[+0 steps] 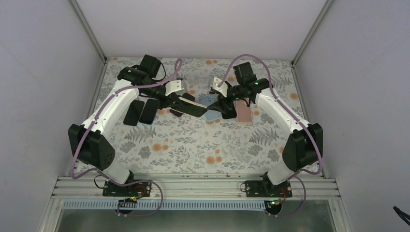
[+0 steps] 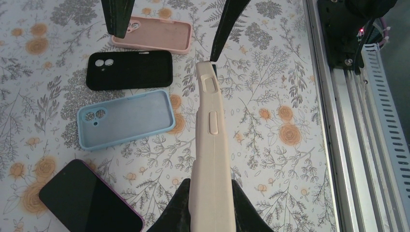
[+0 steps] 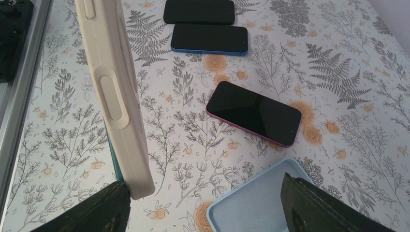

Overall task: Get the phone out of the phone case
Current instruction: Remove the phone case from the phone.

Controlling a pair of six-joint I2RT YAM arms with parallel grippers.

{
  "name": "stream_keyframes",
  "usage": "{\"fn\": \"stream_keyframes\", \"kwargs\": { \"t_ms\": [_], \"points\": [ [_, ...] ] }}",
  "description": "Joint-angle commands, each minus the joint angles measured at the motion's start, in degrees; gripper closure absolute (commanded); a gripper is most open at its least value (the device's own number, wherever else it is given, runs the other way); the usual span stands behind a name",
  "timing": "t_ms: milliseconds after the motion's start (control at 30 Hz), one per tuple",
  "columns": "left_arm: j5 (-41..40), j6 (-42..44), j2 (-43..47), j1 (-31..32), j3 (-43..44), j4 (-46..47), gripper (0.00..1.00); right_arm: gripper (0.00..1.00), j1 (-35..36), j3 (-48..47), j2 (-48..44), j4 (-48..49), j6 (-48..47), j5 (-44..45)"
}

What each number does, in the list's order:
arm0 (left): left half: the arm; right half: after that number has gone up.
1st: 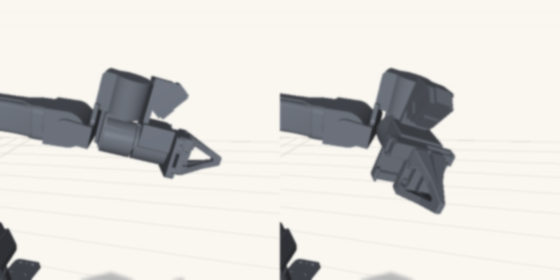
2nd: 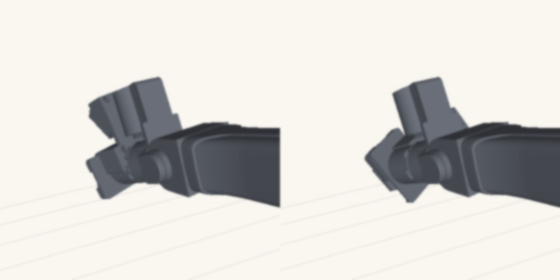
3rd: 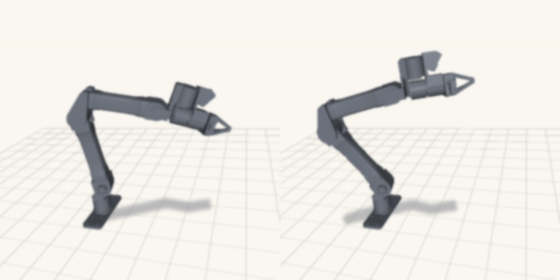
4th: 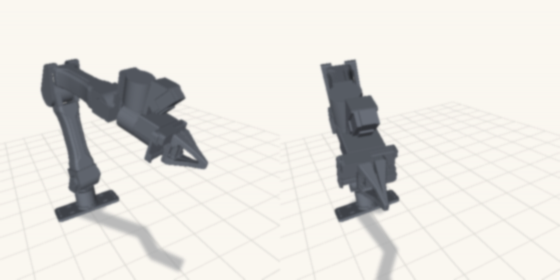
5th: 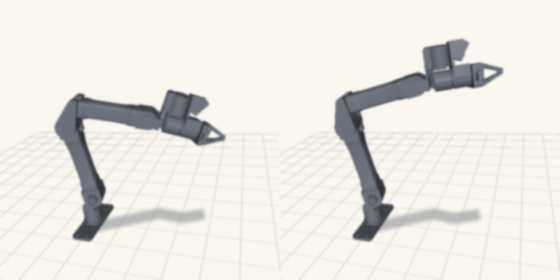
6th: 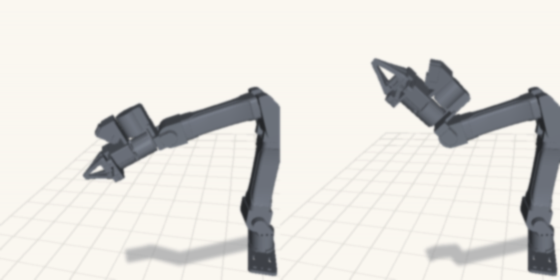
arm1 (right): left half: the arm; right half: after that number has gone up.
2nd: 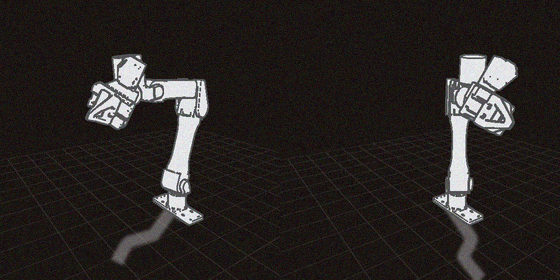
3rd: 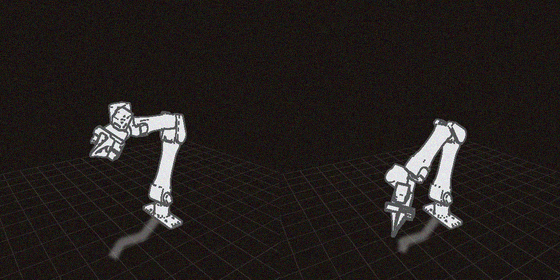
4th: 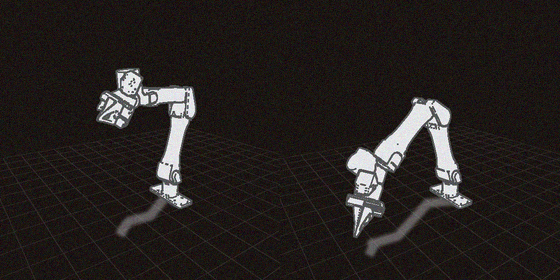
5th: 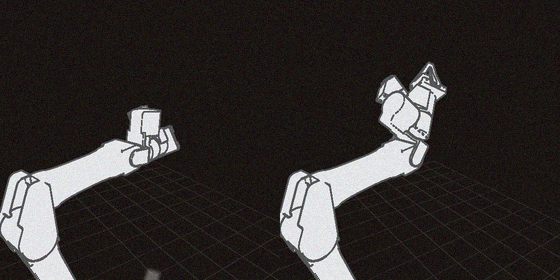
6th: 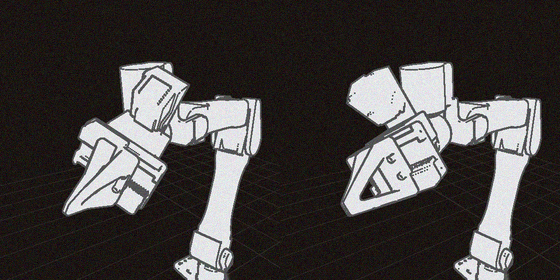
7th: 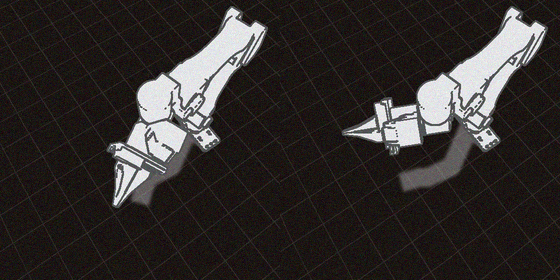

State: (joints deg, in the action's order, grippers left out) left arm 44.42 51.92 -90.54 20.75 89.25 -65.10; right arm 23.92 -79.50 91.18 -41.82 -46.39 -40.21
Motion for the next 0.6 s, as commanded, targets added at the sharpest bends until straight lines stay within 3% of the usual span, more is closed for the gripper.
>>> {"fn": "stream_keyframes", "kwargs": {
  "t_ms": [0,567],
  "points": [
    [3.4,0.2,2.3,0.2,1.5,1.0,0.98,0.2,-0.3,0.8,0.3,2.3,1.5,0.0],
    [3.7,0.3,1.8,0.3,2.3,0.9,0.98,0.21,-0.2,2.4,-0.8,2.4,1.0,-0.3]
  ]
}}
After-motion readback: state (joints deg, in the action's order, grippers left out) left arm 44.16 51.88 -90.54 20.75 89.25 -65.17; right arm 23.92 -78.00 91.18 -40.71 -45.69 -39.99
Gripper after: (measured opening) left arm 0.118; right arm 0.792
